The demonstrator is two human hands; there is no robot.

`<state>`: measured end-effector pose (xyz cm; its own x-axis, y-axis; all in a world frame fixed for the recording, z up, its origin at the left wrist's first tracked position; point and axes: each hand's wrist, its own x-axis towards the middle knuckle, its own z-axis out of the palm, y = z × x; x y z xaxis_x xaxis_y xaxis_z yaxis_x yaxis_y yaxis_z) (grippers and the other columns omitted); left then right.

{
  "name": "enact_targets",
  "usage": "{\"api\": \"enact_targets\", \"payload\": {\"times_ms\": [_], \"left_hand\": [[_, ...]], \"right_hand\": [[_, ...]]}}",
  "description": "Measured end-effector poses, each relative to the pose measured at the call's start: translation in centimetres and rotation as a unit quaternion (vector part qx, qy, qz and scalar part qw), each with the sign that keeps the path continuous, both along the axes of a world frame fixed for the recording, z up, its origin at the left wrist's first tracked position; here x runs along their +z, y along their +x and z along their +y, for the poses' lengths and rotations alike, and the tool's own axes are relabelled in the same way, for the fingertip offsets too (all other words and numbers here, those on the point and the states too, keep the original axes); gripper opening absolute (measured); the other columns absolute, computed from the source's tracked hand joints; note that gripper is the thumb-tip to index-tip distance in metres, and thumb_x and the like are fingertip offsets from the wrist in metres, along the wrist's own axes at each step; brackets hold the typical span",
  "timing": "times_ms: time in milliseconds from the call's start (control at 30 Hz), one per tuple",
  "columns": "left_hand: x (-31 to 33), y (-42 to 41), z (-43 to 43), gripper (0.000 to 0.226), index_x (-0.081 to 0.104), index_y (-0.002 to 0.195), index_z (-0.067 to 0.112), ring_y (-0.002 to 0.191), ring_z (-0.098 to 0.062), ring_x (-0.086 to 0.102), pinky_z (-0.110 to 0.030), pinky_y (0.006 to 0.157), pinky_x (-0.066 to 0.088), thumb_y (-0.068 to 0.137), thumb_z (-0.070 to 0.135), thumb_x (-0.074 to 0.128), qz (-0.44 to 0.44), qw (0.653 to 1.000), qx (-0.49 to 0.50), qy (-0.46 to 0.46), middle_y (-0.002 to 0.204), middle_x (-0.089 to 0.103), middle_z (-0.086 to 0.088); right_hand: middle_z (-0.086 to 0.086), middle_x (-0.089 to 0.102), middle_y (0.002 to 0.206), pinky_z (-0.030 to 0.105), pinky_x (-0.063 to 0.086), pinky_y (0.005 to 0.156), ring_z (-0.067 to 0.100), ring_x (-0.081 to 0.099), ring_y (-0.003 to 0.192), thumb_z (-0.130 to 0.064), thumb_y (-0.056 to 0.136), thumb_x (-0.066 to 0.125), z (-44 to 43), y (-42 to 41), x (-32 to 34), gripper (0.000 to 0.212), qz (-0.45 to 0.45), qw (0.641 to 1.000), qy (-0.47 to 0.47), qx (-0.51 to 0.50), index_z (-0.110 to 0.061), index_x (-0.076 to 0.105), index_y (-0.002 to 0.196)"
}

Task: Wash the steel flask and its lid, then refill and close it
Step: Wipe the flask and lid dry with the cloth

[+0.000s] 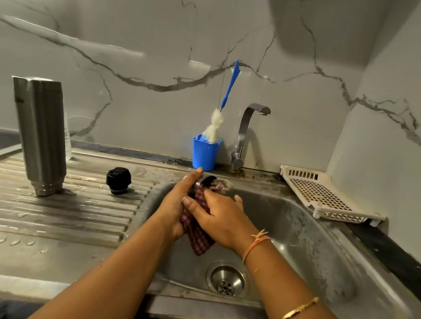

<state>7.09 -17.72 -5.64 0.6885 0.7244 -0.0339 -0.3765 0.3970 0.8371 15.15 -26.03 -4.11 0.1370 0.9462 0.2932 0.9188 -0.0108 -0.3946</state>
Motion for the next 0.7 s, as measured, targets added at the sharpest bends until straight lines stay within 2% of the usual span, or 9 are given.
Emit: {"api": "enact_targets", "payload": {"times_ms": [100, 233, 333, 433, 467, 500, 567, 633, 700], "left_hand": [[0.2, 0.2, -0.3, 0.057, 0.057, 0.125, 0.002, 0.091, -0.027, 0.068, -0.037, 0.081, 0.055, 0.083, 0.039, 0.066, 0.017, 0.999, 0.020, 0.028, 0.110, 0.066, -0.020], [0.0, 0.3, -0.2, 0.068, 0.048, 0.130, 0.003, 0.088, -0.029, 0.066, -0.040, 0.074, 0.057, 0.076, 0.035, 0.074, 0.009, 0.999, 0.023, 0.028, 0.106, 0.063, -0.020], [0.1, 0.3, -0.5, 0.071, 0.052, 0.128, 0.000, 0.080, -0.027, 0.067, -0.039, 0.072, 0.055, 0.073, 0.041, 0.072, -0.029, 0.999, -0.013, 0.013, 0.092, 0.066, -0.015], [0.2, 0.6, -0.8, 0.062, 0.058, 0.119, 0.003, 0.082, -0.027, 0.070, -0.042, 0.079, 0.051, 0.077, 0.048, 0.064, -0.084, 0.995, -0.037, -0.032, 0.090, 0.070, -0.016], [0.2, 0.6, -0.7, 0.060, 0.059, 0.117, 0.003, 0.080, -0.026, 0.070, -0.041, 0.078, 0.051, 0.081, 0.051, 0.060, -0.094, 0.994, -0.040, -0.033, 0.088, 0.070, -0.015], [0.3, 0.6, -0.7, 0.058, 0.059, 0.115, 0.004, 0.076, -0.024, 0.071, -0.039, 0.075, 0.052, 0.085, 0.053, 0.055, -0.094, 0.994, -0.039, -0.029, 0.083, 0.070, -0.013], [-0.1, 0.7, -0.2, 0.058, 0.057, 0.115, 0.005, 0.071, -0.019, 0.070, -0.032, 0.068, 0.055, 0.088, 0.056, 0.049, -0.061, 0.998, -0.019, 0.007, 0.080, 0.070, -0.009], [-0.2, 0.8, 0.4, 0.073, 0.053, 0.125, 0.005, 0.081, -0.021, 0.070, -0.031, 0.070, 0.056, 0.079, 0.062, 0.058, -0.017, 0.998, 0.034, 0.056, 0.094, 0.070, -0.012], [-0.2, 0.9, 0.5, 0.083, 0.050, 0.128, 0.009, 0.089, -0.026, 0.070, -0.033, 0.068, 0.056, 0.069, 0.063, 0.070, 0.018, 0.994, 0.070, 0.078, 0.106, 0.067, -0.017]], "right_hand": [[0.002, 0.061, 0.122, 0.051, 0.032, 0.105, 0.022, 0.054, 0.116, -0.047, 0.097, 0.038, -0.1, 0.4, 0.1, 0.039, 0.118, 0.993, 0.009, 0.009, -0.020, 0.055, 0.120], [0.006, 0.066, 0.106, 0.036, 0.046, 0.093, 0.019, 0.061, 0.100, -0.025, 0.098, 0.048, -0.8, 0.8, 1.0, 0.021, 0.321, 0.946, 0.014, 0.049, -0.012, 0.063, 0.103], [0.005, 0.067, 0.092, 0.030, 0.048, 0.084, 0.015, 0.062, 0.086, -0.021, 0.097, 0.049, -1.4, 1.0, 1.4, 0.018, 0.486, 0.870, 0.025, 0.083, -0.013, 0.065, 0.096], [0.004, 0.070, 0.100, 0.030, 0.050, 0.090, 0.016, 0.065, 0.092, -0.020, 0.097, 0.048, -1.4, 0.3, 1.5, 0.019, 0.606, 0.784, 0.069, 0.116, -0.018, 0.065, 0.104], [0.003, 0.068, 0.109, 0.033, 0.047, 0.097, 0.016, 0.064, 0.101, -0.024, 0.097, 0.047, -1.2, -0.2, 1.3, 0.021, 0.588, 0.796, 0.077, 0.118, -0.020, 0.063, 0.111], [0.002, 0.064, 0.120, 0.039, 0.039, 0.107, 0.016, 0.059, 0.112, -0.030, 0.098, 0.046, -0.9, -0.5, 0.9, 0.029, 0.511, 0.849, 0.077, 0.106, -0.022, 0.057, 0.123], [-0.002, 0.053, 0.137, 0.053, 0.005, 0.117, 0.015, 0.044, 0.131, -0.046, 0.098, 0.036, -0.3, -0.5, -0.1, 0.050, 0.236, 0.968, 0.047, 0.066, -0.025, 0.034, 0.144], [-0.004, 0.057, 0.133, 0.057, -0.012, 0.113, 0.014, 0.044, 0.130, -0.056, 0.096, 0.023, 0.1, 0.1, -0.6, 0.059, 0.032, 0.998, 0.052, 0.019, -0.023, 0.030, 0.144], [-0.002, 0.065, 0.118, 0.059, -0.005, 0.113, 0.016, 0.054, 0.119, -0.058, 0.095, 0.020, 0.4, 0.3, -0.5, 0.057, 0.035, 0.997, 0.073, -0.009, -0.019, 0.048, 0.126]]}}
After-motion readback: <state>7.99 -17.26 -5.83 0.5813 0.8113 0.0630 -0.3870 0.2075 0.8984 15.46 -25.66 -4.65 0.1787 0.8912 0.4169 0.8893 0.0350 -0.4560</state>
